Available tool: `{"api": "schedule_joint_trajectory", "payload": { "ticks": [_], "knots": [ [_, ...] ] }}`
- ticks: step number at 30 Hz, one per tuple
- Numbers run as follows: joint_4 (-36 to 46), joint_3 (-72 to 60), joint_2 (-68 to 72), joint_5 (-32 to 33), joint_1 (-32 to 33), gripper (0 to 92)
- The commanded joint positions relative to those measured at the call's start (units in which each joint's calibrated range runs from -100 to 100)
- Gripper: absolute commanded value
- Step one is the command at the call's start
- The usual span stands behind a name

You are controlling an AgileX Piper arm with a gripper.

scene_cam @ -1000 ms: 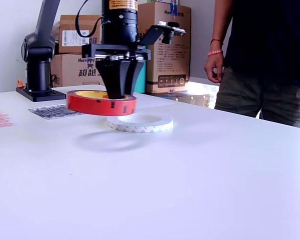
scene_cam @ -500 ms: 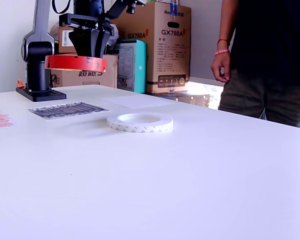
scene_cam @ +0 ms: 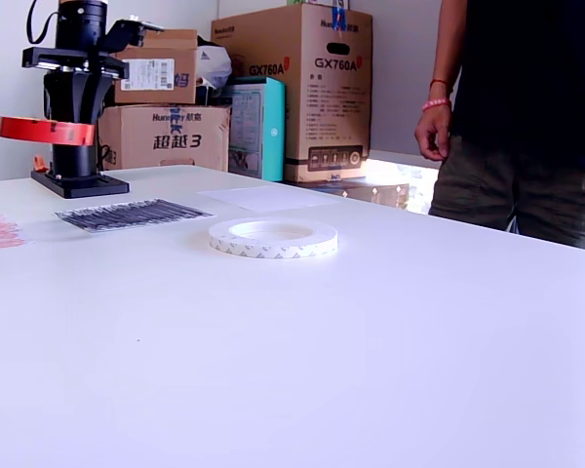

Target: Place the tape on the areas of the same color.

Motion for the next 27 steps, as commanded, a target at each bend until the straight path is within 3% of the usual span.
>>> {"api": "schedule_joint_trajectory", "payload": {
  "ticks": [1, 27],
  "knots": [
    [0.16, 3.62, 0.05, -0.49, -2.31, 0.0],
    [-4.94, 3.72, 0.23, -0.65, -5.23, 0.0]
  ]
}}
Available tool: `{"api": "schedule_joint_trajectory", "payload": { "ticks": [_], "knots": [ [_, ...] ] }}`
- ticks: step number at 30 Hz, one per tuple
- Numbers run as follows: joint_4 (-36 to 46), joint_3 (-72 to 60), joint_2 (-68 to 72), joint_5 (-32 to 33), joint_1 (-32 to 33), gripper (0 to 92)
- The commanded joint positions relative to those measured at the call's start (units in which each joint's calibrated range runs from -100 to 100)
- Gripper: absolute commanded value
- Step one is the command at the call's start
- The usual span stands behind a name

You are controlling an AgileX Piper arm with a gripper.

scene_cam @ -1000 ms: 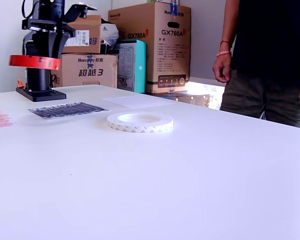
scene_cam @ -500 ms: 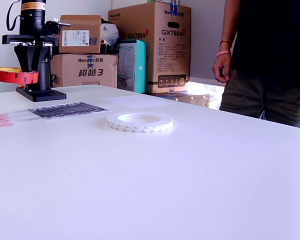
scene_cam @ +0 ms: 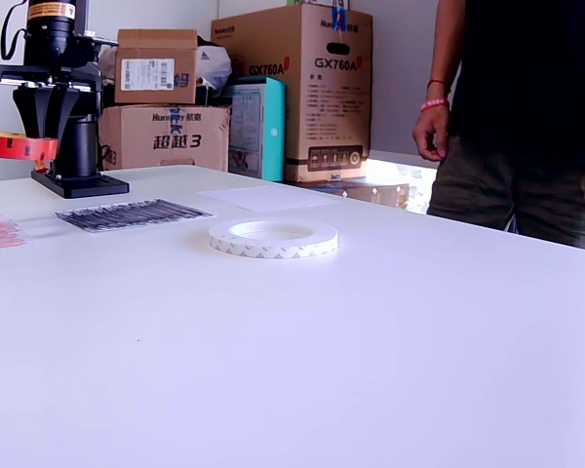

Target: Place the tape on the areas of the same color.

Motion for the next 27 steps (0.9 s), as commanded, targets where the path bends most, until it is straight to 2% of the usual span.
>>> {"api": "schedule_joint_trajectory", "payload": {
  "ticks": [1, 27],
  "knots": [
    [0.1, 0.46, 0.56, -0.17, 0.06, 0.0],
    [0.18, 0.46, 0.38, -0.17, -0.18, 0.0]
  ]
}}
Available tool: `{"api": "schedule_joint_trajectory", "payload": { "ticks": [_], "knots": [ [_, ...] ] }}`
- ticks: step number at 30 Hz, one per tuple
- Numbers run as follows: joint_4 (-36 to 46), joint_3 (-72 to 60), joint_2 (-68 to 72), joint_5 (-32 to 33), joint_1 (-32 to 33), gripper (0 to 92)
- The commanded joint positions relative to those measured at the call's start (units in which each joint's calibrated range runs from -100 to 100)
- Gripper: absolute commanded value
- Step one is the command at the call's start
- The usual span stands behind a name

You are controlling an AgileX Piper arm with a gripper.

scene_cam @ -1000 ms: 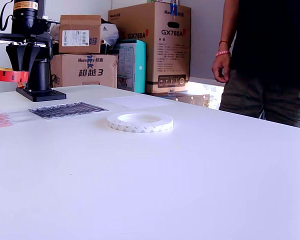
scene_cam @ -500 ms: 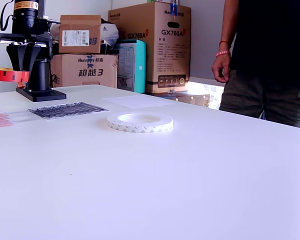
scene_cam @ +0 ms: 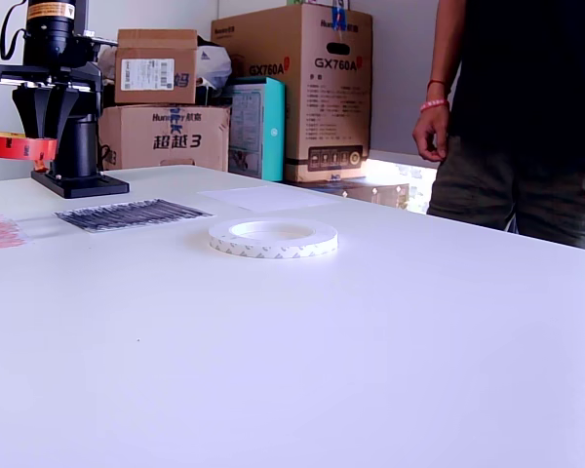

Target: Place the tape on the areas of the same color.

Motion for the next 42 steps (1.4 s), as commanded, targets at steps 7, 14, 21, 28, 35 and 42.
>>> {"api": "schedule_joint_trajectory", "payload": {
  "ticks": [7, 14, 21, 28, 35, 42],
  "knots": [
    [0.29, 0.37, 0.38, -0.17, -0.25, 0.0],
    [0.29, 0.37, 0.19, -0.17, -0.25, 0.0],
    [0.29, 0.37, 0.19, -0.17, -0.25, 0.0],
    [0.29, 0.37, 0.19, -0.17, -0.25, 0.0],
    [0.29, 0.37, 0.19, -0.17, -0.25, 0.0],
    [0.29, 0.37, 0.19, -0.17, -1.04, 0.0]
  ]
}}
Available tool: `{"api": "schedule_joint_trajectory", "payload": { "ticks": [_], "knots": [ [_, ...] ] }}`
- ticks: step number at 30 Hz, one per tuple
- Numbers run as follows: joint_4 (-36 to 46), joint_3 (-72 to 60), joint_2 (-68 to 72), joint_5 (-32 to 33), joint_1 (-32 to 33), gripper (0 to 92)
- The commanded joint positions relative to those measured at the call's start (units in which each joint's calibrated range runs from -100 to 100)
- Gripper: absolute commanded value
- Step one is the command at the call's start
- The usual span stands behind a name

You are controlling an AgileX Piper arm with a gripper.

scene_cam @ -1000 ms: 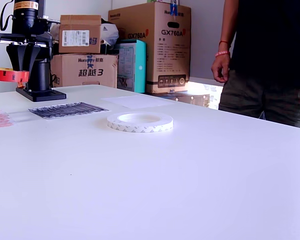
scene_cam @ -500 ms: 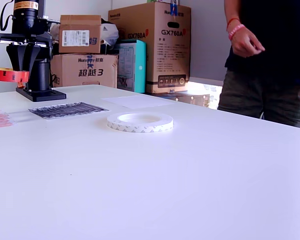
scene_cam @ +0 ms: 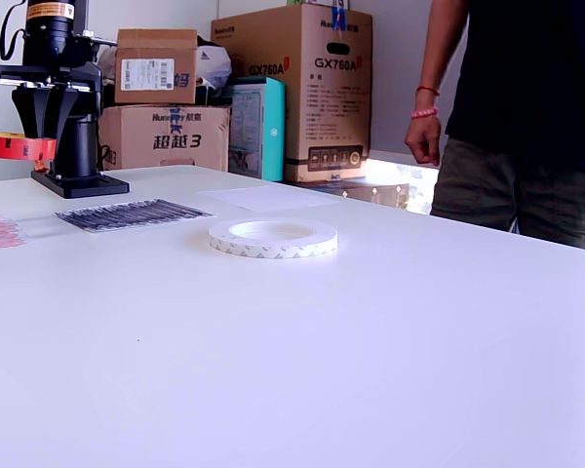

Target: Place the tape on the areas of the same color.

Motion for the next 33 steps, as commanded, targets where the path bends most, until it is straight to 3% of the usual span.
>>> {"api": "schedule_joint_trajectory", "payload": {
  "ticks": [1, 33],
  "knots": [
    [0.29, 0.37, 0.28, -0.24, -0.5, 0.0],
    [0.29, -0.45, 0.66, -0.32, -1.05, 0.0]
  ]
}}
